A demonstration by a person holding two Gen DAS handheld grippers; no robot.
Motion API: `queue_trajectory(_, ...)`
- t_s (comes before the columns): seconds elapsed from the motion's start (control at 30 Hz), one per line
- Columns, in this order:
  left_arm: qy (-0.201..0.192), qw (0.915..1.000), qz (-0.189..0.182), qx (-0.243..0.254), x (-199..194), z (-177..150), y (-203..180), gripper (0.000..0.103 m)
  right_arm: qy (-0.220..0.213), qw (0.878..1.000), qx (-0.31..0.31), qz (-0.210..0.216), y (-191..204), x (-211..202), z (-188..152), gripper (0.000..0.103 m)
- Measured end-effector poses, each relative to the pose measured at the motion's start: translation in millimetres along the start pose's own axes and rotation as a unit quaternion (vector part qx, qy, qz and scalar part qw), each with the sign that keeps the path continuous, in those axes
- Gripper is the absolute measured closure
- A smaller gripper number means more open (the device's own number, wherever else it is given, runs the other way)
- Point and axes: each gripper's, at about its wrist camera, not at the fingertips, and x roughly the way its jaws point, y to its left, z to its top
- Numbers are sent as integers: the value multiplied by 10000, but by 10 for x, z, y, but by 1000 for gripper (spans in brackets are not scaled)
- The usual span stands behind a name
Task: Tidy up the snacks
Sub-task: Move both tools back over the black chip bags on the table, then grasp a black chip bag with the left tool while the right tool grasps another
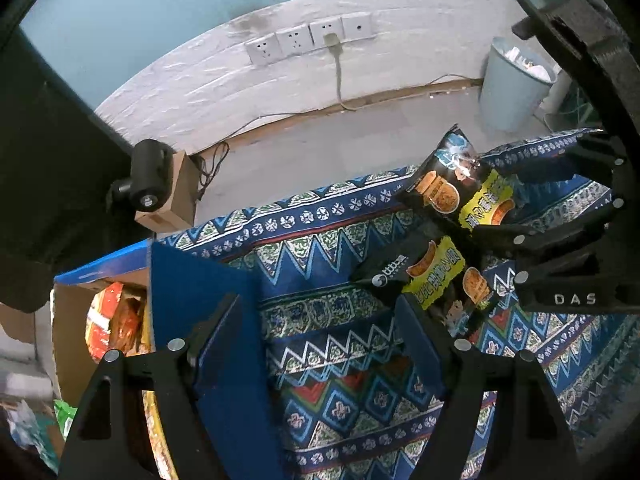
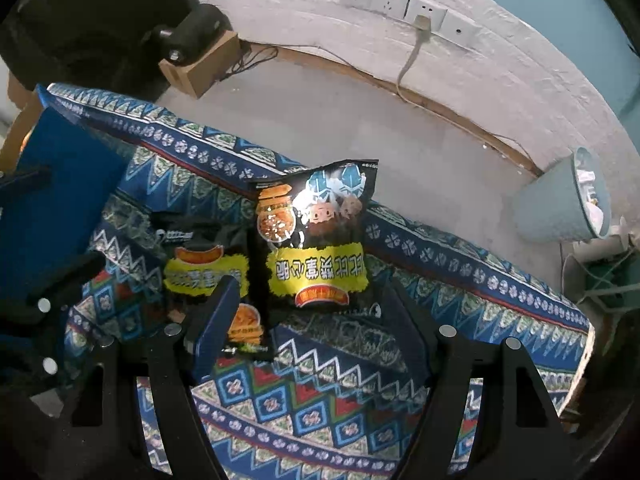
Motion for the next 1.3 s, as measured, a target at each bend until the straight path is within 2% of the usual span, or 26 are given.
queue_trajectory(0.23,117,9999,99,-26,137,-4,9,23,98,9994,-217,-239,60,244,35,29)
queue_trajectory(0.4,104,9998,185,33,141,-29,4,23,178,9994,-214,-184,16,358,-19,29)
queue_trajectory(0.43,105,9998,184,20,135,-31,-1,23,222,9993,-240,-158,10,361,-42,33)
queue_trajectory(0.53,119,9999,64,-12,120,-15,-41,23,301,9991,-271,-144,-2,353,-96,40)
queue_trajectory(0.77,174,9998,-137,24,111,35,-295,22,399,9988,-142,-244,-181,278,-370,41)
queue_trajectory(0.9,367,9982,-364,-303,197,89,-402,22,349,9990,-37,-276,-361,207,-600,42)
queue_trajectory(1.0,471,9945,-504,-787,270,120,-399,22,301,9992,63,-240,-491,155,-725,42)
queue_trajectory(1.1,612,9871,-662,-1320,348,136,-371,22,281,9991,129,-296,-597,124,-829,42)
queue_trajectory(1.2,725,9761,-807,-1882,442,145,-336,20,271,9990,214,-267,-696,111,-926,42)
queue_trajectory(1.3,722,9722,-663,-2127,513,156,-335,16,219,9992,283,-186,-737,106,-953,42)
